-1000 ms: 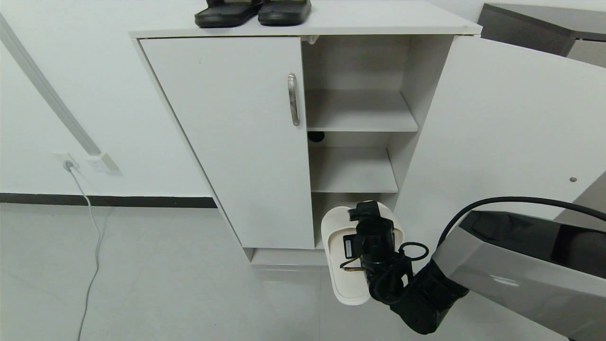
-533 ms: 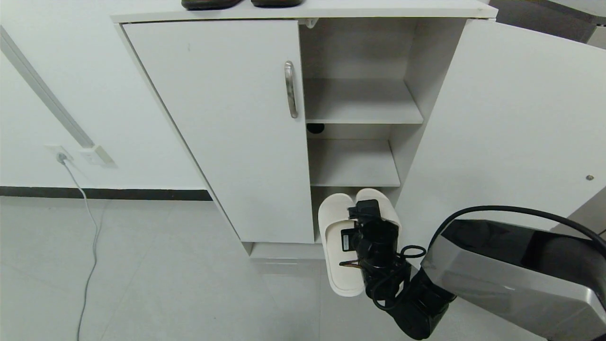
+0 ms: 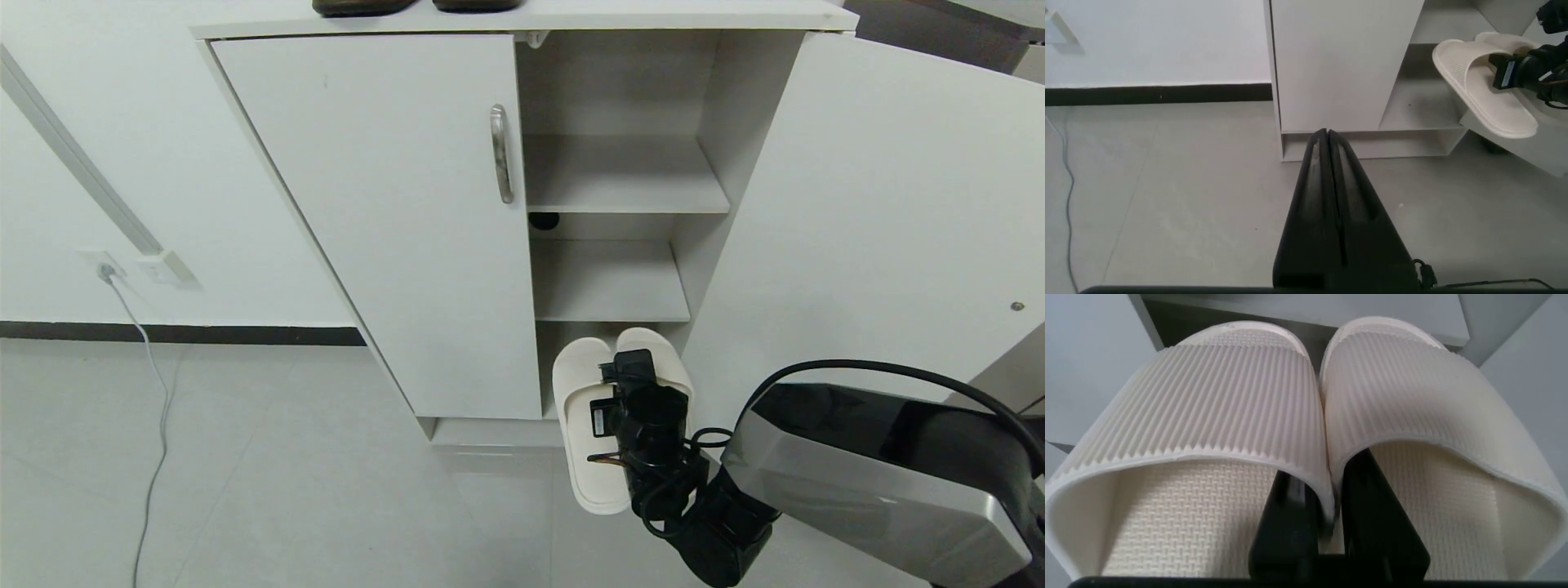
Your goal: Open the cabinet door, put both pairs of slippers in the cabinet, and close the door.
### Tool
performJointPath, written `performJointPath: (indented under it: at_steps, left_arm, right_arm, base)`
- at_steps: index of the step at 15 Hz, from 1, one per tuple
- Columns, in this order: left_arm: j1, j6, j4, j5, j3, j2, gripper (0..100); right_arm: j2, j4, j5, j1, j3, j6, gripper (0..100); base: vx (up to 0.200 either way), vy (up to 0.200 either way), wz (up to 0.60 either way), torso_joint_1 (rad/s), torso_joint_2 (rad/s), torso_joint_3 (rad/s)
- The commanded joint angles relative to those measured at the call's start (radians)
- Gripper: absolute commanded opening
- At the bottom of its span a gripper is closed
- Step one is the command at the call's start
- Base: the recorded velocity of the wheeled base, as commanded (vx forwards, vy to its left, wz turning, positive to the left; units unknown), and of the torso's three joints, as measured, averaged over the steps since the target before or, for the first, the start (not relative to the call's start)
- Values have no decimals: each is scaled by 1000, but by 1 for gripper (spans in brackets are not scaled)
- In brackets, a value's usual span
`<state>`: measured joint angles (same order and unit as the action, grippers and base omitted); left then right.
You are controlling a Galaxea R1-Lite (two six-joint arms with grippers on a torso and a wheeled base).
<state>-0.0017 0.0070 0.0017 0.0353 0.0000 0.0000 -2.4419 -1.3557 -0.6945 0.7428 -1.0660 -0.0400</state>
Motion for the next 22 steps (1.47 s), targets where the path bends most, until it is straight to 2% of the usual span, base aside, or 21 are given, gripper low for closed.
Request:
performJointPath:
  at_steps: [1, 12, 14, 22]
  left_arm:
    - [0, -1, 0, 0, 0, 2, 0]
    - [0, 1, 0, 1, 0, 2, 0]
    - [0, 1, 0, 0, 0, 2, 0]
    - [0, -1, 0, 0, 0, 2, 0]
  right_arm:
    - [3, 0, 0, 0, -2, -1, 0]
    - [-9, 7, 3, -16, -17, -4, 0]
    - [-28, 7, 4, -26, -54, -3, 0]
    - [-180, 199, 7, -106, -396, 0, 0]
  base:
    - [200, 0, 0, 2, -2, -7]
    - [200, 0, 0, 1, 2, 1]
    - [0, 0, 0, 0, 0, 0]
    - [0, 0, 0, 0, 0, 0]
